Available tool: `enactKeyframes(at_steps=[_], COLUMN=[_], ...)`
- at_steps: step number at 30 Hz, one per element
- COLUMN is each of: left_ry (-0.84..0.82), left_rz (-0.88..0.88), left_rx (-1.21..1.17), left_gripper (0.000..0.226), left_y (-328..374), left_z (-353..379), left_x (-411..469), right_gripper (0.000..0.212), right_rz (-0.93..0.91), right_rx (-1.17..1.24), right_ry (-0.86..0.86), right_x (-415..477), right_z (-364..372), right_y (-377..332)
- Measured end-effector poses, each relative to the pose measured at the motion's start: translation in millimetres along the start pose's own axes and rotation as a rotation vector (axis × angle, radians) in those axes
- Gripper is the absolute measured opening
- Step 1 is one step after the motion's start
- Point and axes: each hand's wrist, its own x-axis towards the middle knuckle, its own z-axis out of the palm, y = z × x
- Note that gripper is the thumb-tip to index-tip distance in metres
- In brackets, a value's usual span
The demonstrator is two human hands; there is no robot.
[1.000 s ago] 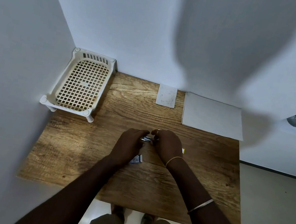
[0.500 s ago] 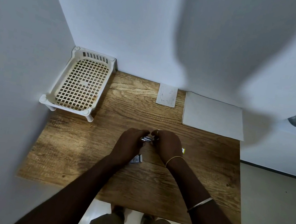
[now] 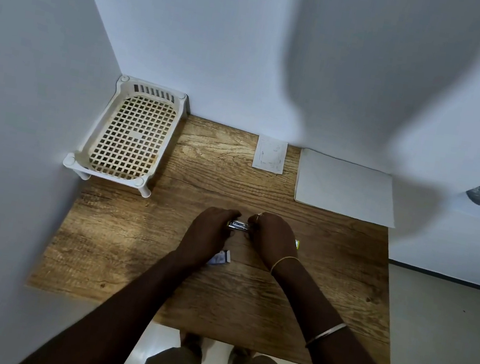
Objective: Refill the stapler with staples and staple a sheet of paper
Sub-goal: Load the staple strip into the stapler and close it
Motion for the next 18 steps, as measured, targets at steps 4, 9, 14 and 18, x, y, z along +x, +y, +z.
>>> enactKeyframes(at_steps=[4, 9, 14, 18], left_ry=[0.004, 0.008, 0.017, 0.027], left_rz=[-0.018, -0.004, 0.015, 0.007], left_rx=[0.014, 0.028, 0.01, -0.022], left_gripper=[0.05, 0.05, 0.048, 0.048], left_y=[-2.5, -2.9, -2.6, -0.3], left_z=[0.6, 1.5, 0.8, 0.5], left_x=[-0.8, -0.9, 0.1, -0.5], right_gripper=[0.017, 0.017, 0.015, 0.023], right_rz=[-0.029, -0.052, -0.044, -0.022], right_rx=[0.01, 0.021, 0.012, 0.052], right_ry=[0.041, 0.059, 0.042, 0.032], right_x=[-3.9, -9.9, -7.4, -6.0], right_z=[-0.4, 0.2, 0.6, 2.8], right_y=[0.2, 1.6, 1.5, 5.1])
